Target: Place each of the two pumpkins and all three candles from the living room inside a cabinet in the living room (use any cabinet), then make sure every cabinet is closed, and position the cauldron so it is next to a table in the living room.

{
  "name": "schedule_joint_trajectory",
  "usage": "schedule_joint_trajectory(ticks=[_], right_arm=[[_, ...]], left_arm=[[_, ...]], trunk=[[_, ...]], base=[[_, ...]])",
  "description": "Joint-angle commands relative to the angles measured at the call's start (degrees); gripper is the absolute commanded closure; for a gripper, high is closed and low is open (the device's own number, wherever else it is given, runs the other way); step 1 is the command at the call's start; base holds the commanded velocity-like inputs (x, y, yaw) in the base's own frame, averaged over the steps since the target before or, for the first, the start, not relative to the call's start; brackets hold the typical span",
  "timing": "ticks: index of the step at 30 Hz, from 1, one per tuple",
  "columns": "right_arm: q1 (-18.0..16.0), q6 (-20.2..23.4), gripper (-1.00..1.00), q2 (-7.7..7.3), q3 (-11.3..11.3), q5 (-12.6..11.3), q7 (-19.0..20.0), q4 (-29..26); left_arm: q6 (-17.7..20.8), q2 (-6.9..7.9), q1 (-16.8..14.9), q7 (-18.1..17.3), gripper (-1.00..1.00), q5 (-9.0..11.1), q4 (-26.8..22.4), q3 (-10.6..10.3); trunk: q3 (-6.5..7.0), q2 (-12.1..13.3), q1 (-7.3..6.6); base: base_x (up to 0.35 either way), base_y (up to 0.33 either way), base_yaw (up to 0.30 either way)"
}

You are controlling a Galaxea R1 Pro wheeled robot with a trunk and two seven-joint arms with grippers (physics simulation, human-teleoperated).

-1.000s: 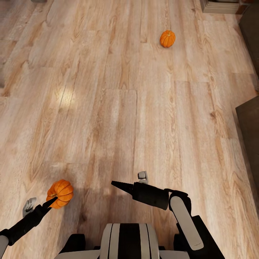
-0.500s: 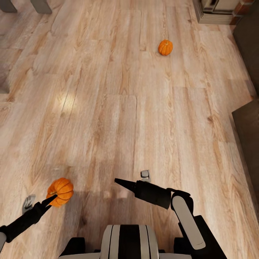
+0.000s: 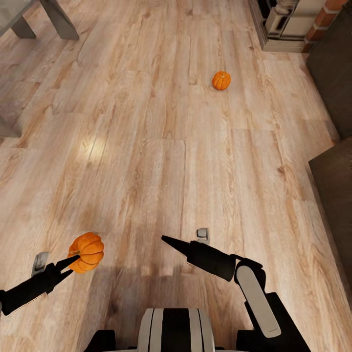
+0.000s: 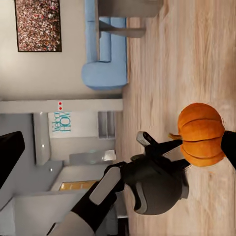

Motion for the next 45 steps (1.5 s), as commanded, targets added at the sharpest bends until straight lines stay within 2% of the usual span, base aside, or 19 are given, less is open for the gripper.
schedule_joint_trajectory(ticks=[1, 6, 9, 11, 17, 21, 27, 31, 32, 33, 35, 39, 41, 43, 44, 45], right_arm=[[0.00, 0.01, -1.00, 0.05, -0.61, 0.06, -0.04, 0.00], [0.00, 0.07, -1.00, 0.07, -1.77, 0.12, -0.69, 0.01], [0.00, 0.01, -1.00, 0.05, -1.82, 0.12, -0.80, 0.02], [0.00, -0.05, -1.00, 0.09, -1.83, 0.15, -0.81, 0.01], [0.01, -0.77, -1.00, 0.17, -1.83, 0.28, -1.59, 0.01], [0.00, -3.89, -1.00, 0.05, -1.83, 0.26, -6.67, 0.01], [0.00, -4.85, -1.00, 0.08, -1.59, 0.25, -16.03, -0.27], [0.00, -4.97, -1.00, 0.66, -1.04, 0.29, -25.80, -0.50], [0.00, -4.99, -1.00, 0.77, -0.70, 0.29, -29.06, -0.54], [0.00, -5.04, -1.00, 0.88, 0.68, 0.30, -34.14, -0.57], [0.00, -6.05, -1.00, 0.97, 4.03, 0.30, -40.86, -0.59], [-0.02, -10.80, -1.00, 1.12, 12.30, 0.33, -54.20, -0.64], [-0.17, -11.86, -1.00, 1.52, 16.19, 0.35, -61.30, -0.65], [-0.36, -12.24, -1.00, 2.92, 19.75, 0.37, -69.40, -0.65], [-0.44, -12.37, -1.00, 4.24, 22.11, 0.38, -76.18, -0.66], [-0.47, -12.40, -1.00, 4.99, 23.52, 0.38, -80.77, -0.66]], left_arm=[[0.84, 0.21, 0.00, -0.02, 1.00, 0.04, -0.56, -0.04], [4.41, 0.84, 0.00, -0.39, 1.00, 0.11, -3.83, -0.16], [4.95, 0.88, 0.00, -5.16, 1.00, 0.01, -4.56, -0.17], [5.01, 0.93, 0.04, -7.13, 1.00, -0.03, -4.66, -0.17], [5.05, 1.09, 0.09, -8.54, 1.00, -0.06, -4.72, -0.13], [5.05, 1.80, 0.09, -8.64, 1.00, -0.06, -4.72, -0.15], [5.05, 2.40, 0.09, -8.88, 1.00, -0.06, -4.72, -0.17], [5.05, 2.44, 0.09, -8.90, 1.00, -0.06, -4.72, -0.17], [5.05, 2.44, 0.09, -8.90, 1.00, -0.06, -4.72, -0.17], [5.05, 2.45, 0.09, -8.90, 1.00, -0.06, -4.72, -0.17], [5.05, 2.45, 0.09, -8.90, 1.00, -0.06, -4.72, -0.17], [5.05, 2.51, 0.09, -8.90, 1.00, -0.13, -4.70, -0.11], [5.05, 2.54, 0.09, -8.90, 1.00, -0.14, -4.71, -0.09], [5.05, 2.83, 0.09, -8.90, 1.00, -0.13, -4.72, -0.12], [5.05, 3.10, 0.09, -8.90, 1.00, -0.10, -4.70, -0.14], [5.05, 3.25, 0.09, -8.90, 1.00, -0.12, -4.71, -0.15]], trunk=[[0.23, 0.02, -0.02], [1.34, 0.08, -0.15], [2.00, 0.12, -0.23], [2.44, 0.15, -0.28], [3.77, 0.23, -0.44], [4.66, 0.28, -0.54], [5.99, 0.36, -0.69], [6.87, 0.42, -0.80], [7.10, 0.43, -0.82], [7.32, 0.44, -0.85], [7.76, 0.47, -0.90], [8.74, 0.52, -1.00], [9.24, 0.55, -1.05], [9.72, 0.58, -1.11], [9.94, 0.59, -1.13], [10.17, 0.60, -1.16]], base=[[0.000, 0.000, 0.000], [0.000, 0.000, 0.000], [0.000, 0.000, 0.000], [0.000, 0.000, 0.000], [0.000, 0.000, 0.000], [0.000, 0.000, 0.000], [0.000, 0.000, 0.000], [0.000, 0.000, 0.000], [0.000, 0.000, 0.000], [0.000, 0.000, 0.000], [0.000, 0.000, 0.000], [0.000, 0.000, 0.000], [0.000, 0.000, 0.000], [0.000, 0.000, 0.000], [0.000, 0.000, 0.000], [0.000, 0.000, 0.000]])
